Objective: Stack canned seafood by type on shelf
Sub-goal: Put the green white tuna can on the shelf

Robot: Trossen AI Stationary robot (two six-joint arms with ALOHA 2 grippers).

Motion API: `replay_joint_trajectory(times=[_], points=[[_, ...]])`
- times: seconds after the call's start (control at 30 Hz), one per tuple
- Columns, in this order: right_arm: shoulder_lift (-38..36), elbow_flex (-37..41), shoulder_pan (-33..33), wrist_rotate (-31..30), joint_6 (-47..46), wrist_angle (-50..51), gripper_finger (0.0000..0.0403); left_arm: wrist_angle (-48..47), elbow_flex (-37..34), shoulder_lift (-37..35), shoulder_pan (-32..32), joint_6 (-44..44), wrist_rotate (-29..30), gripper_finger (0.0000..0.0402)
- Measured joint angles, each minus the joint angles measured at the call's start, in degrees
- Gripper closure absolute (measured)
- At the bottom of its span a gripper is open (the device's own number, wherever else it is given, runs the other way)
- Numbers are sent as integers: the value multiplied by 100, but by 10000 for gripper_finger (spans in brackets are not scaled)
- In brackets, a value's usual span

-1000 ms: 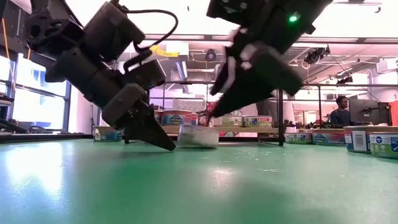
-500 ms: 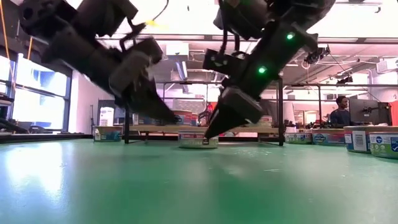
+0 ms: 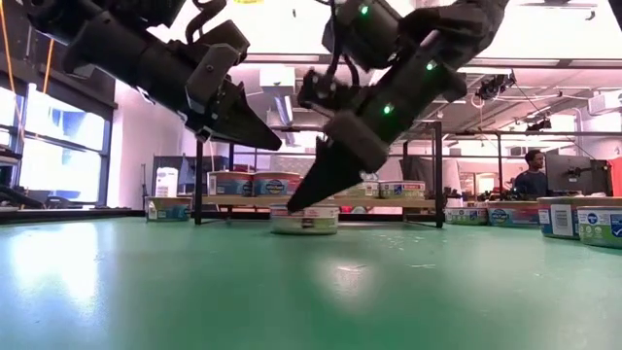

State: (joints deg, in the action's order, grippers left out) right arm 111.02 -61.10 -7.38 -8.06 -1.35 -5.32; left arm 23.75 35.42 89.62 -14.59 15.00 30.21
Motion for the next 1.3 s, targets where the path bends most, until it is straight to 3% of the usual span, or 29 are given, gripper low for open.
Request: replay_joint_trajectory(times=[0.1,0.2,0.6,0.83,1.3], points=[[11,6,-291,465,28,-322,169,35,0,-1,0,0,93,402],[-102,11,-621,474,122,-412,170,25,0,-2,0,139,30,402],[-693,11,-1716,-1445,-417,662,170,80,7,171,-15,47,-1113,402],[-697,11,-1785,-1575,-572,876,170,662,23,661,111,268,-1126,402],[-697,11,-1650,-1578,-625,929,170,95,319,1120,521,287,-1307,402]])
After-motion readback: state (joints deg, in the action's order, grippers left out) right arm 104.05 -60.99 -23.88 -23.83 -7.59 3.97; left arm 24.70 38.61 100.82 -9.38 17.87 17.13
